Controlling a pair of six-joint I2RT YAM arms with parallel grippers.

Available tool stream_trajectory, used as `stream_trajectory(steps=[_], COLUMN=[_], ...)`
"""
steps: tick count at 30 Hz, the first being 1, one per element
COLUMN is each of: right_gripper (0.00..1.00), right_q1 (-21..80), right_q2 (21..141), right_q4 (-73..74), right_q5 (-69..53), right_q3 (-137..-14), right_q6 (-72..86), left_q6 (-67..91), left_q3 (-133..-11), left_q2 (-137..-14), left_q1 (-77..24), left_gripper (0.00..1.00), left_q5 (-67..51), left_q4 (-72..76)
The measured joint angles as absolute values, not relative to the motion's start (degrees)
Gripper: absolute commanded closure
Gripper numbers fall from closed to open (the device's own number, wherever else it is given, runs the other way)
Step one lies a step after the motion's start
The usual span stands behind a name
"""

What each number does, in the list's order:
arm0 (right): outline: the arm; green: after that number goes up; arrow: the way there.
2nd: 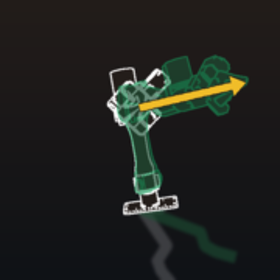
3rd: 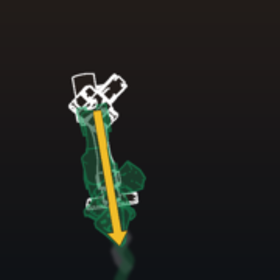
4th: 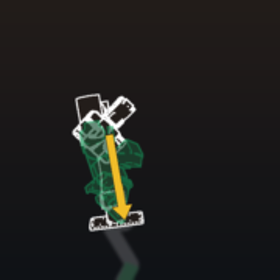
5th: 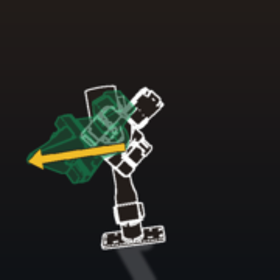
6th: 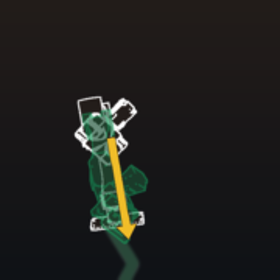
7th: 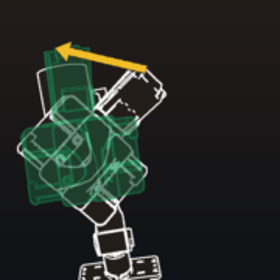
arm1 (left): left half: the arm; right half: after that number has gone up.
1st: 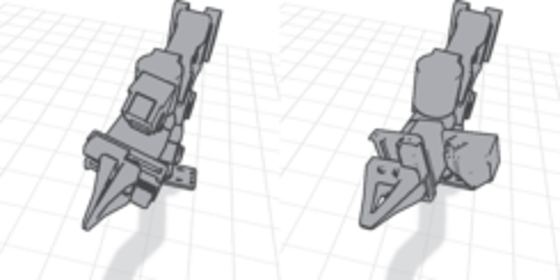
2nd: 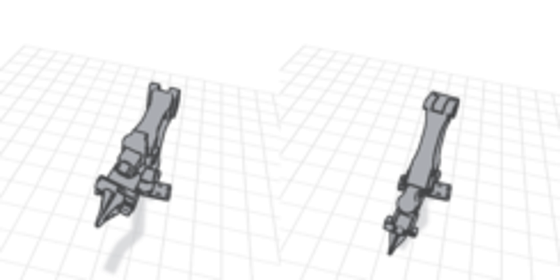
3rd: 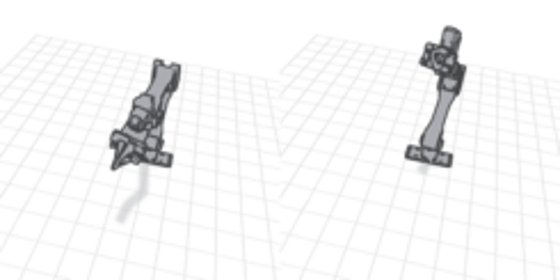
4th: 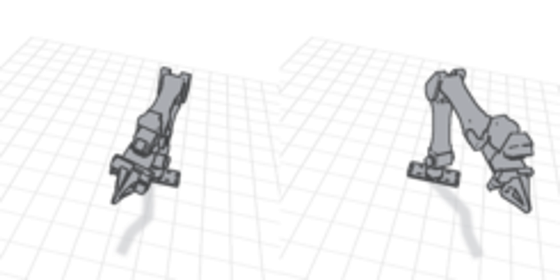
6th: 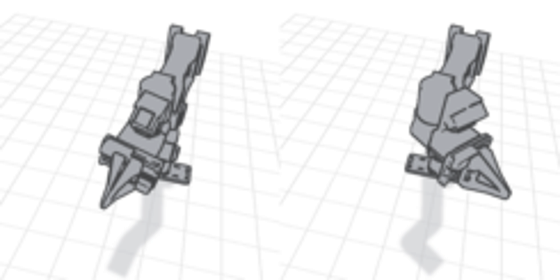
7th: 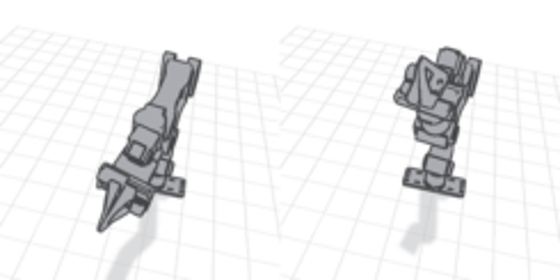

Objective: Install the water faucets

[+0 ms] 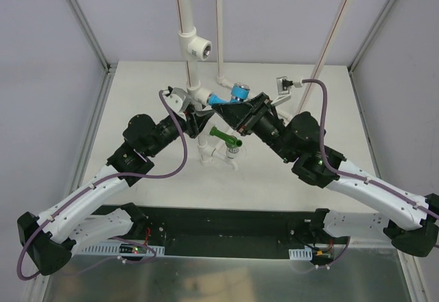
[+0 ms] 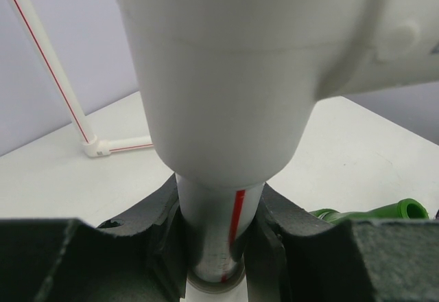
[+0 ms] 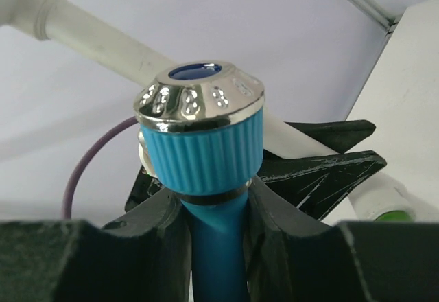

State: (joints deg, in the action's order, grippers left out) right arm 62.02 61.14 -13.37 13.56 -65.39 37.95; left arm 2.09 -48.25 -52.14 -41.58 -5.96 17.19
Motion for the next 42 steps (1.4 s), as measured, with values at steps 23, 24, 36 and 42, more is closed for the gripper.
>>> stream_trajectory(steps=[23, 24, 36, 42], right_gripper=[0.37, 0.36, 0.37, 0.37], right_q1=[61.63, 61.63, 61.6, 61.6], right_q2=[54.46, 53.47, 47.16, 44.77], right_q4=[-10.76, -11.05, -11.27, -10.31], right_q5=[21.67, 22.0, 25.43, 26.87], right_q3=[-63.44, -63.09, -58.65, -58.81], right_q6=[47.68, 46.68, 32.03, 21.56], left_q6=[2.09, 2.07, 2.07, 2.09], left_q3=[-48.25, -48.25, -48.25, -48.25], left_q2=[-52.31, -52.31, -52.23, -52.16], left_q1=[-41.95, -41.95, -41.95, -41.95], left_gripper=[1.0, 1.0, 1.0, 1.0], left_q5=[-6.96, -6.98, -6.96, -6.96], left_q4=[17.47, 17.45, 17.34, 17.23])
